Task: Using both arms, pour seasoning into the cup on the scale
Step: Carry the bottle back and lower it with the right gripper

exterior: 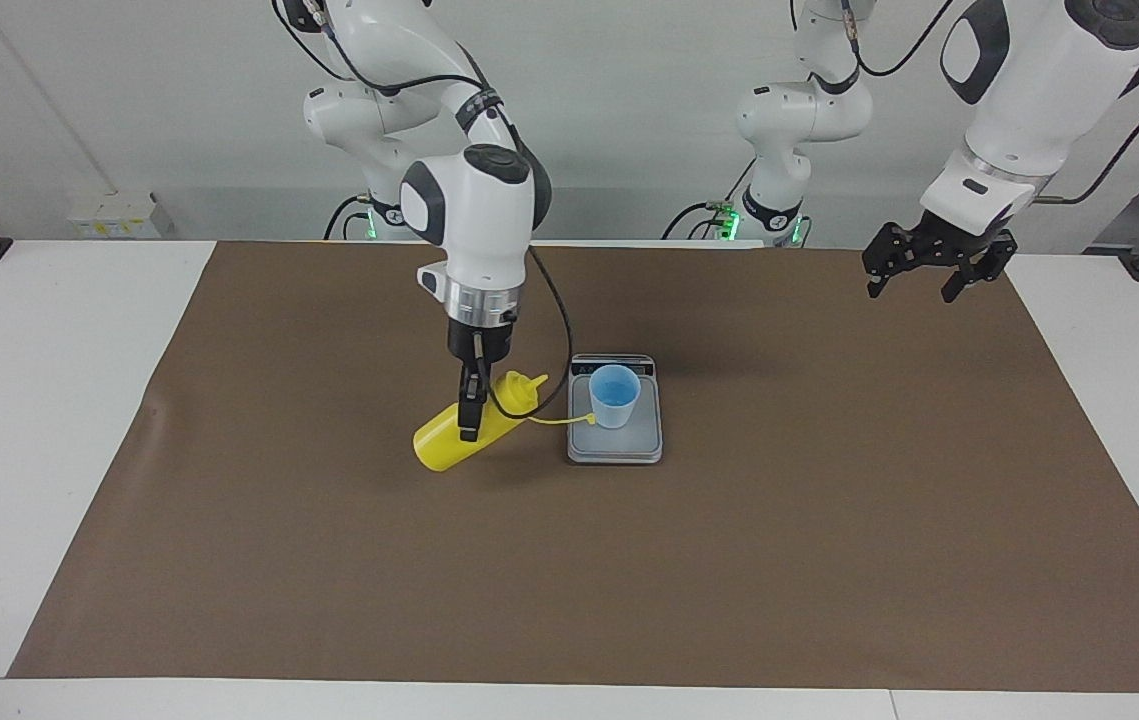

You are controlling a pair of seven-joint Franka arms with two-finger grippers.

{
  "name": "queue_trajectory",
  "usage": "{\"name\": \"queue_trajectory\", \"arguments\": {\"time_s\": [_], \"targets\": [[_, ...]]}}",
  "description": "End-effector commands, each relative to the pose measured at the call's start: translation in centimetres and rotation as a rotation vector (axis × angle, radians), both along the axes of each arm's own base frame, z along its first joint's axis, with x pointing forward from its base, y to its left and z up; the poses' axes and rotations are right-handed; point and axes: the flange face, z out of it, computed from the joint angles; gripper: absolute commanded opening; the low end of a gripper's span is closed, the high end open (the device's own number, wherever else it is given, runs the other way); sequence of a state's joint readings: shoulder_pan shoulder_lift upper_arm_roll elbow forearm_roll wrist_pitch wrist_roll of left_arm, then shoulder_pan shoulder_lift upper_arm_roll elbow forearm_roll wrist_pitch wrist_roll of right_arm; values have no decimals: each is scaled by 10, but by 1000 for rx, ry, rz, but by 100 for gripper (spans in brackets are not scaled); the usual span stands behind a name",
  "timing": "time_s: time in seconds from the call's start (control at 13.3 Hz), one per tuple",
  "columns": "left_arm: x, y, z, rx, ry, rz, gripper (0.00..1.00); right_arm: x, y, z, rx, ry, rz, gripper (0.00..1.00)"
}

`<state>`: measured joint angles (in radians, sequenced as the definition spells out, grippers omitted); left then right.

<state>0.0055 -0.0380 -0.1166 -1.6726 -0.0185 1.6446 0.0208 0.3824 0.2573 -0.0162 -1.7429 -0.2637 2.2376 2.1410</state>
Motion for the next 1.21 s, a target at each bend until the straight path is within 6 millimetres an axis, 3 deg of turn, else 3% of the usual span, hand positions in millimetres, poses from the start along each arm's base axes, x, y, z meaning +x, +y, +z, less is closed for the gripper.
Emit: {"name": "queue_trajectory", "arguments": {"time_s": [0.0,0.45,0.83,1.13], "targets": [[-9,3,2,-8,5,15,100,5,-32,7,98,57,-13,0],[-9,3,1,-8,7,15,100,16,-121,-7,277,196,-26,0],[-9,3,2,-8,5,15,100,-7,-161,-29,282,288,214,0],[-9,3,2,-8,5,15,100,-27,-229,-41,393,336,416,0]]}}
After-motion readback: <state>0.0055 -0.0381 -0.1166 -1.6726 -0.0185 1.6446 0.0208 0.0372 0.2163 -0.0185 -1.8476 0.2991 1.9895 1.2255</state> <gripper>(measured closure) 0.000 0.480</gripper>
